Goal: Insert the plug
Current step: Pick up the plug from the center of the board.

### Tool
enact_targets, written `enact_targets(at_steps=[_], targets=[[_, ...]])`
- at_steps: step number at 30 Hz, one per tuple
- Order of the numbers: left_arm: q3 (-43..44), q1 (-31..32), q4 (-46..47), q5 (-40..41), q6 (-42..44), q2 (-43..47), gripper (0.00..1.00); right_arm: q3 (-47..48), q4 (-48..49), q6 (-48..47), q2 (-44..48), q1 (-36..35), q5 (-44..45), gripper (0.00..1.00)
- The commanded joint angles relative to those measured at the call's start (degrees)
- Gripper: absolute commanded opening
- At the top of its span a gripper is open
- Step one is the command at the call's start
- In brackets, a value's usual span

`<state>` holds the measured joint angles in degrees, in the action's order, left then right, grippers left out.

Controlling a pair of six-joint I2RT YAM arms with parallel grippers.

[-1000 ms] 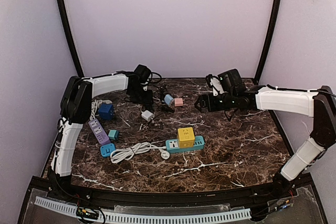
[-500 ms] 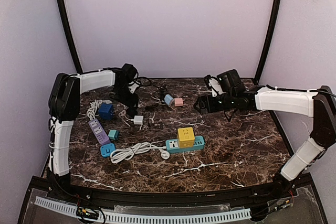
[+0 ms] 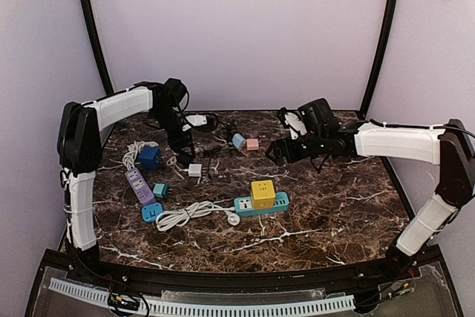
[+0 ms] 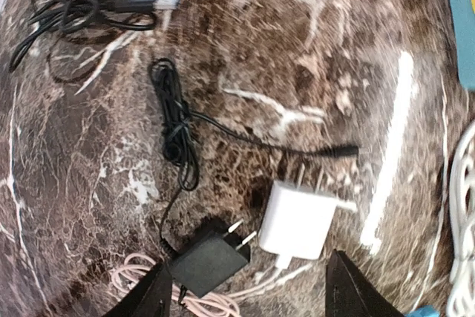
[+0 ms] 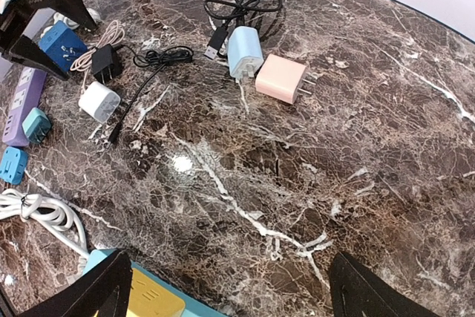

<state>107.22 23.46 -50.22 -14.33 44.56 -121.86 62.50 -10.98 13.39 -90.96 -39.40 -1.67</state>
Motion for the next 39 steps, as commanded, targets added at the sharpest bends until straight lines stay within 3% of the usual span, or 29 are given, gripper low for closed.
enact_targets(at_steps=[1, 3, 7, 12, 22, 27, 30, 32, 39], targets=[[-0.2, -2.1, -12.5, -1.6, 40.2, 2.7, 0.62, 2.1, -0.6, -2.1, -0.2, -1.1, -0.9, 0.92], [0.2, -2.3, -17.5, 1.0, 52.9, 2.3, 0.66, 2.5, -0.7, -2.5, -0.3, -1.6, -1.3, 0.92], [1.5, -2.5, -10.8, 4.5, 60.8, -0.3, 0.67, 3.3, -1.2, -2.8, -0.9, -2.4, -0.7, 0.92], [5.7, -2.6, -7.8, 4.0, 63.2, -5.7, 0.61, 4.0, -2.1, -3.1, -1.3, -3.5, -0.6, 0.92], [5.4, -2.6, -5.5, 4.6, 63.9, -10.2, 0.52, 3.7, -2.5, -2.9, -1.6, -4.0, -1.3, 0.93], [4.2, -2.1, -6.6, 6.8, 65.0, -11.2, 0.39, 5.0, -2.5, -3.2, -2.5, -4.4, -2.3, 0.92], [4.5, -2.0, -9.1, 7.5, 65.1, -10.9, 0.06, 5.2, -2.6, -3.2, -2.0, -4.6, -2.2, 0.93], [4.6, -2.0, -8.9, 7.6, 64.2, -9.8, 0.01, 5.2, -2.6, -3.2, -1.4, -4.6, -1.8, 0.92], [4.8, -1.2, -2.3, 6.0, 56.9, 1.9, 0.0, 8.0, -3.8, -1.1, 3.1, -4.5, 1.5, 0.94]])
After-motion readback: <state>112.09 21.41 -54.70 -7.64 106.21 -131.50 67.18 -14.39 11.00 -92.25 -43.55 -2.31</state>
